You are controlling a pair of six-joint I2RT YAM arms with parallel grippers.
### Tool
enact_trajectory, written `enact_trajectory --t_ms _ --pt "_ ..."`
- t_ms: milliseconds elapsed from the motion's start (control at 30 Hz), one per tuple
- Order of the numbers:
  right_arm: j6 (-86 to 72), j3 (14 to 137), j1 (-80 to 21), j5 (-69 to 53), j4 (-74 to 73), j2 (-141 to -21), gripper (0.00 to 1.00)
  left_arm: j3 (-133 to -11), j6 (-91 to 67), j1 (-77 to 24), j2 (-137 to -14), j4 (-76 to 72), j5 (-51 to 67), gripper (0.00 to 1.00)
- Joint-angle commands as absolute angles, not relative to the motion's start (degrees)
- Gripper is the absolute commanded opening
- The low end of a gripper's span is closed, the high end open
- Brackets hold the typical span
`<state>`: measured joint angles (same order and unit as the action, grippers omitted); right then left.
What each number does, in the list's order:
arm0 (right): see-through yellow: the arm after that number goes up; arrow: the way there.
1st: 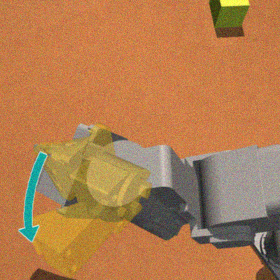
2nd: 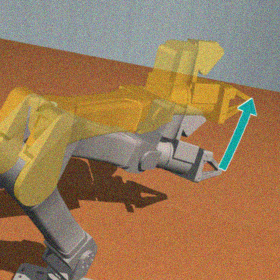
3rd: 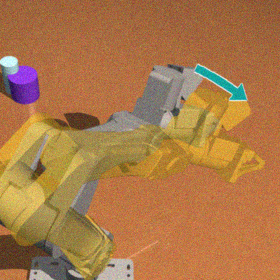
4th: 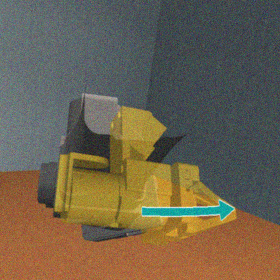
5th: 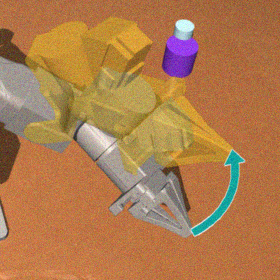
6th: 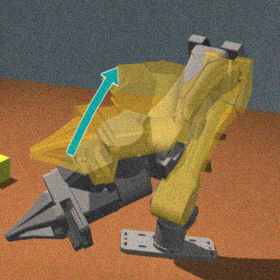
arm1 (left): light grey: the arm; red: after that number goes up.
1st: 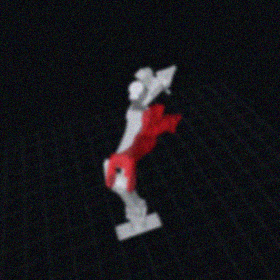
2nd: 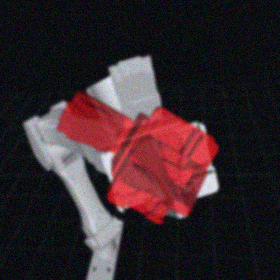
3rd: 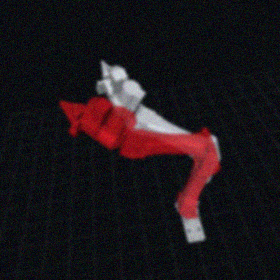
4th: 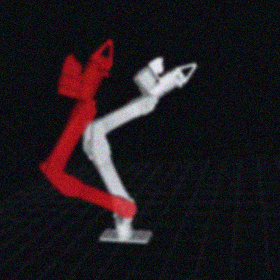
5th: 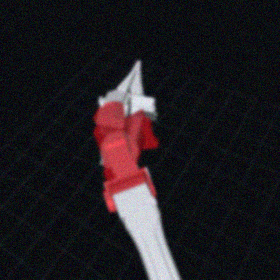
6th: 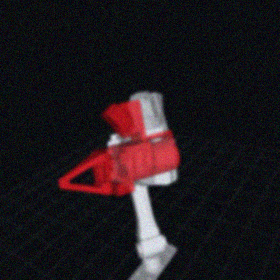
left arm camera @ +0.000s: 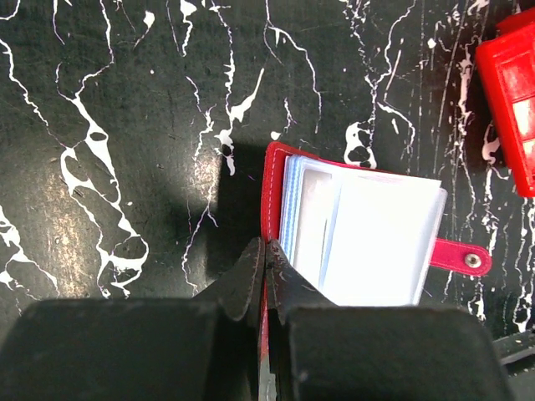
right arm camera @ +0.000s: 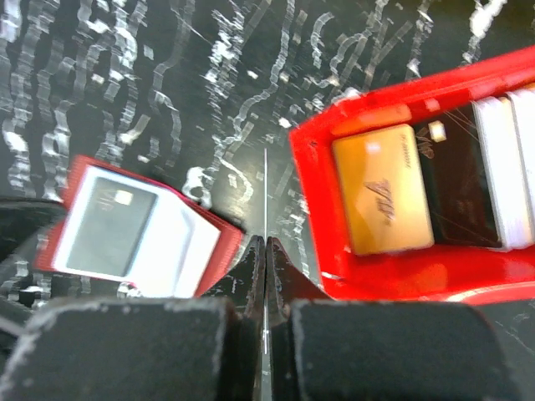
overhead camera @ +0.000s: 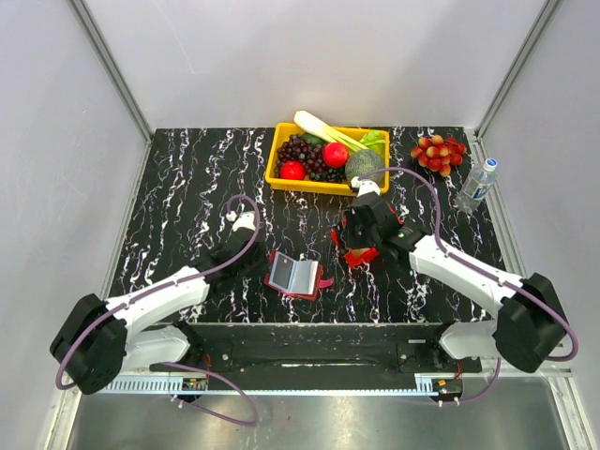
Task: Put the credit cards into the card holder
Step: Insert the credit card into the card holder.
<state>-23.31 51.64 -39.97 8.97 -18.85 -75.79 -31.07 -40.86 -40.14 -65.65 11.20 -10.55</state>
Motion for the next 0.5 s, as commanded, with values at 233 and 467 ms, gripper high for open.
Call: enact_trajectory --t_ms 233,467 --pt "-49.47 50.79 -52.80 13.86 3.16 -81.11 0.00 -28.83 -45.08 -39.82 -60.12 8.36 -7.56 0.00" --pt "-52.47 54.05 -60.11 23.28 5.01 -87.54 0.00 -26.72 -48.25 -39.90 -57.14 6.60 -6.51 0.00"
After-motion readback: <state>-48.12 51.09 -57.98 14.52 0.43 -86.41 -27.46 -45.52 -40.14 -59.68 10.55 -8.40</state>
